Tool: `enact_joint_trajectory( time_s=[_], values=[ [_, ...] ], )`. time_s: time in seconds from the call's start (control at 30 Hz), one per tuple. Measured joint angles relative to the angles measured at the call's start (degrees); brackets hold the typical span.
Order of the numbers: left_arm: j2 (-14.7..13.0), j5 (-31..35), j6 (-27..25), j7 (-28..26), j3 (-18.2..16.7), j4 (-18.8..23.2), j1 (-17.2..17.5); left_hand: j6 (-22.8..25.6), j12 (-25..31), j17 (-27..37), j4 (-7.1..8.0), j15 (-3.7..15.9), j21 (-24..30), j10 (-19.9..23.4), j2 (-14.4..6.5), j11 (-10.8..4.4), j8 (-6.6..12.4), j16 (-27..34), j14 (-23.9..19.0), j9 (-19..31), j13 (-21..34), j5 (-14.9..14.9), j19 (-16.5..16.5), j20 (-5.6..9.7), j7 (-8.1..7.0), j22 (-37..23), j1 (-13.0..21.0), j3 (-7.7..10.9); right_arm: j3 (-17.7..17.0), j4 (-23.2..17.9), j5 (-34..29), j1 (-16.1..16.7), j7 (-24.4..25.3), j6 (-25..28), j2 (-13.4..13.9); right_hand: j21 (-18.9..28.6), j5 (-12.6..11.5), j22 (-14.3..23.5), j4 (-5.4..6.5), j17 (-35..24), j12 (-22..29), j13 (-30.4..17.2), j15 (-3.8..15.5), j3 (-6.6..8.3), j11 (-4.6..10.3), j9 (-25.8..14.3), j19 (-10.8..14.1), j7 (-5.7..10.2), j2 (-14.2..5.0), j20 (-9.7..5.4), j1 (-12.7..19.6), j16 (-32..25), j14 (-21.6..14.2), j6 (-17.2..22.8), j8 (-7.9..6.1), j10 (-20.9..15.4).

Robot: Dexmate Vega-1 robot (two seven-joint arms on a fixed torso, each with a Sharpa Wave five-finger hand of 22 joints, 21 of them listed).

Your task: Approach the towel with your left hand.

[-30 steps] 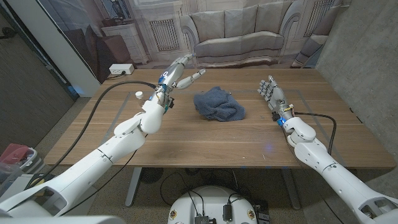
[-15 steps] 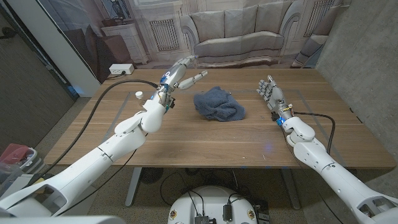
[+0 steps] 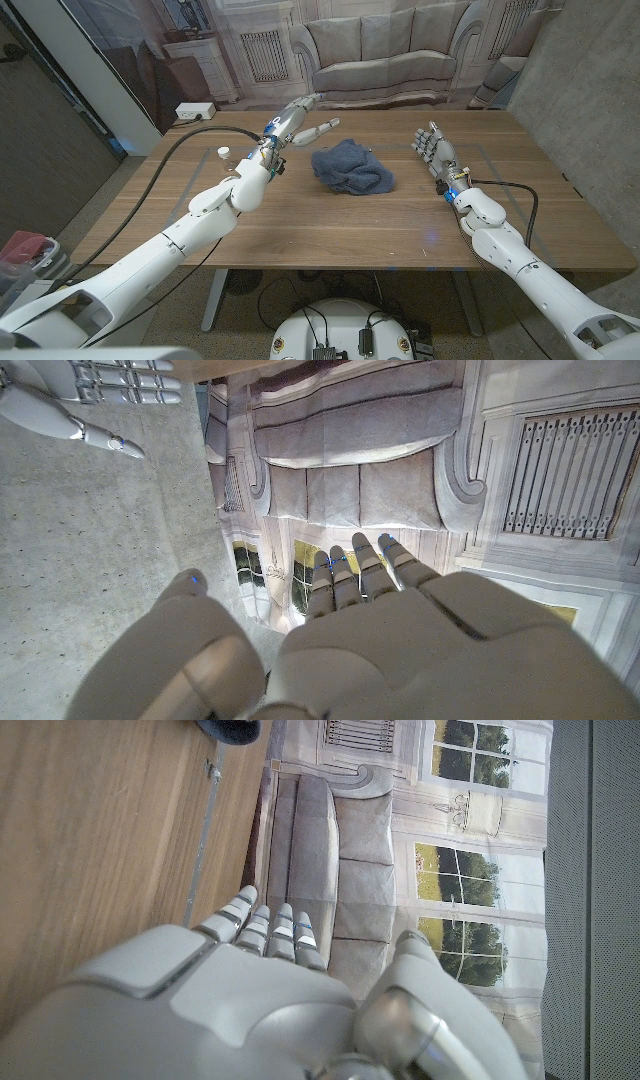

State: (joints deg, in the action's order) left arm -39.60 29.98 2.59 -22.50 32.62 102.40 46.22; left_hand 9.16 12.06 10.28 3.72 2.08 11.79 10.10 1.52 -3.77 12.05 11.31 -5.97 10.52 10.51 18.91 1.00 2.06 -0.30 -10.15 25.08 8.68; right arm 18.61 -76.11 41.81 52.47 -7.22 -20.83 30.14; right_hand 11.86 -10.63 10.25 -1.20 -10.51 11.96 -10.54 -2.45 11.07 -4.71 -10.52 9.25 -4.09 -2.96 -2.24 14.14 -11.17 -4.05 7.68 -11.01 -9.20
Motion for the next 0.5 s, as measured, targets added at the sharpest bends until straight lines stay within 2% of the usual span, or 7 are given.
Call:
enact_joint_trajectory(
  time_s=[0.5],
  values=[
    [0.63,1.53,-0.42,1.08,1.79,-0.60,-1.25,0.32,0.01,0.00,0.25,0.00,0.00,0.31,-0.23,-0.31,0.00,0.00,0.00,0.00,0.00,0.00,0.00,0.00,-0.32,0.00,0.23,-0.24,-0.16,0.08,0.15,0.18,-0.32,-0.24,0.14,-0.23,0.00,0.00,0.00,0.00,0.00,0.00,0.00,0.00,0.00,0.00,0.00,-0.20,-0.23,0.00,0.23,0.00,0.00,0.42,0.00,0.00]
  ],
)
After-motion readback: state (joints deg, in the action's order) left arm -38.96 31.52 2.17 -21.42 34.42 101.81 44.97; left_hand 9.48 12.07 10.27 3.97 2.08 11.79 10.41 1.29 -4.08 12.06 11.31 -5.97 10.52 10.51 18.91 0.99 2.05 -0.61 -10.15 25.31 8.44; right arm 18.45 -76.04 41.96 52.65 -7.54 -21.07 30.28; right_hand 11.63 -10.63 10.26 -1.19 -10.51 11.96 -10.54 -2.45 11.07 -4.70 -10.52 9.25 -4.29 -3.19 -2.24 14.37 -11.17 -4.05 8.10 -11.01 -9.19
